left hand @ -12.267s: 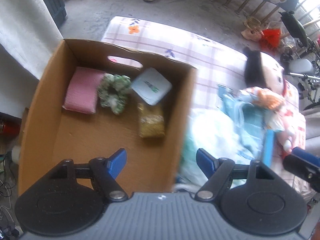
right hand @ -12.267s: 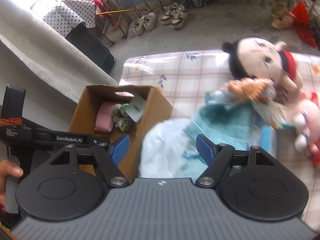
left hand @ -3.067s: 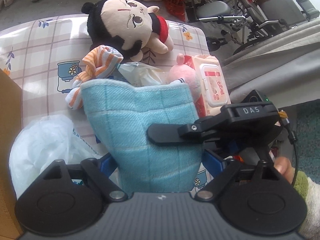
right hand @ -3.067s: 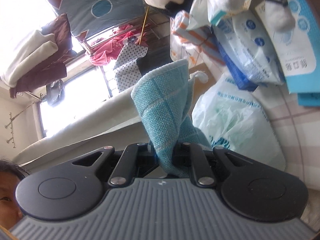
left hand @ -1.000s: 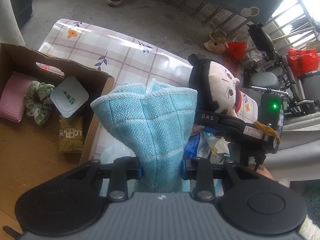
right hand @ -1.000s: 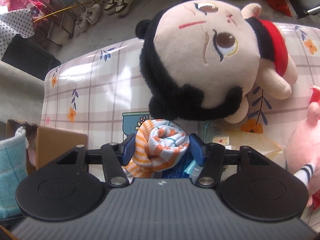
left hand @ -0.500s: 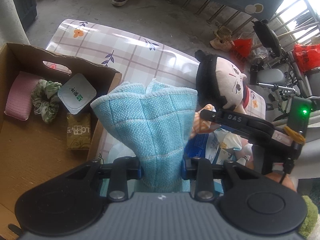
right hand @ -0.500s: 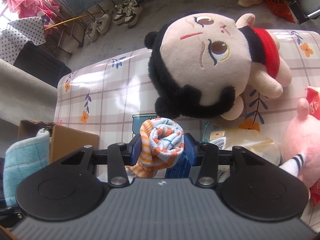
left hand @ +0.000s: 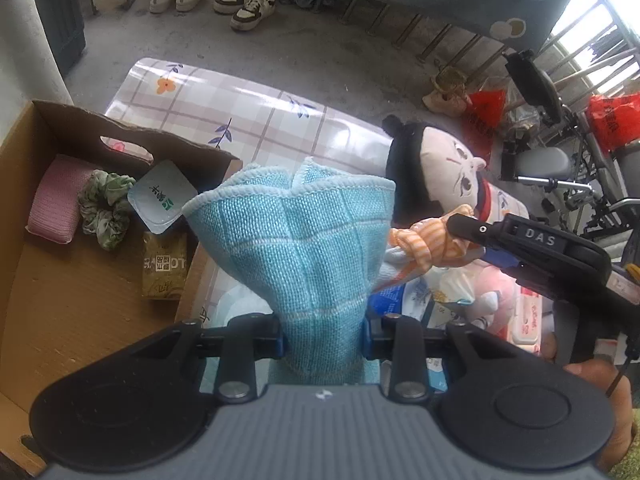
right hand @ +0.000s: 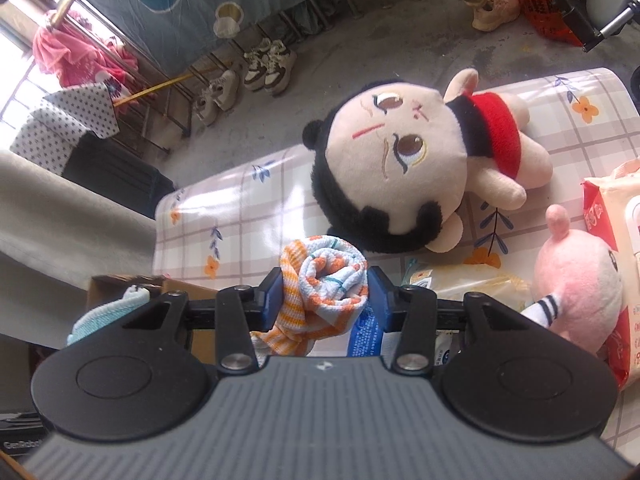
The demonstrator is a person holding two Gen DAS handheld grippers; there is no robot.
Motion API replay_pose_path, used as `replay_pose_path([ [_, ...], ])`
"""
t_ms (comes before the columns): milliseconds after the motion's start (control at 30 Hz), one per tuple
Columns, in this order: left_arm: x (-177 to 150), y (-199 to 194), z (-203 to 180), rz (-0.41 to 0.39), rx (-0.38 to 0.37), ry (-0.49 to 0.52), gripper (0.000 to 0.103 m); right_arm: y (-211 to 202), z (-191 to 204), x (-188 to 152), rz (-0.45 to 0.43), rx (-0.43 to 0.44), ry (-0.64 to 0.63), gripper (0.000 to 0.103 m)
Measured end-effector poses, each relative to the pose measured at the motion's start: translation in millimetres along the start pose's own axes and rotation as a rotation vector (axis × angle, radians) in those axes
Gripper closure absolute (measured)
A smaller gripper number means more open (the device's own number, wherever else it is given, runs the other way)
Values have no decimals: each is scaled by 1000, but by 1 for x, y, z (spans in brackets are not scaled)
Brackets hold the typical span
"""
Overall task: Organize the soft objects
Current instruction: 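Carry the towel and sock together over the cardboard box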
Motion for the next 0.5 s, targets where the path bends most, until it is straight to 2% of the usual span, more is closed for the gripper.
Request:
replay_pose_path([
  [300,-17,-49,-7,-77,87,-13,70,-56,3,15,1,187,104,60],
  [500,-30,-75,13,-128,84,-87,70,-76,23,11,48,283,110,60],
])
Point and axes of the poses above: each gripper's, at about its wrist camera, not at the fingertips, and y roughly the way its jaws point, z to its left, x to its top, the point moved 5 cm from there along y, roughly the way its jaws point, and after that the axes turned 4 degrees about -z, right-handed, at the moved point
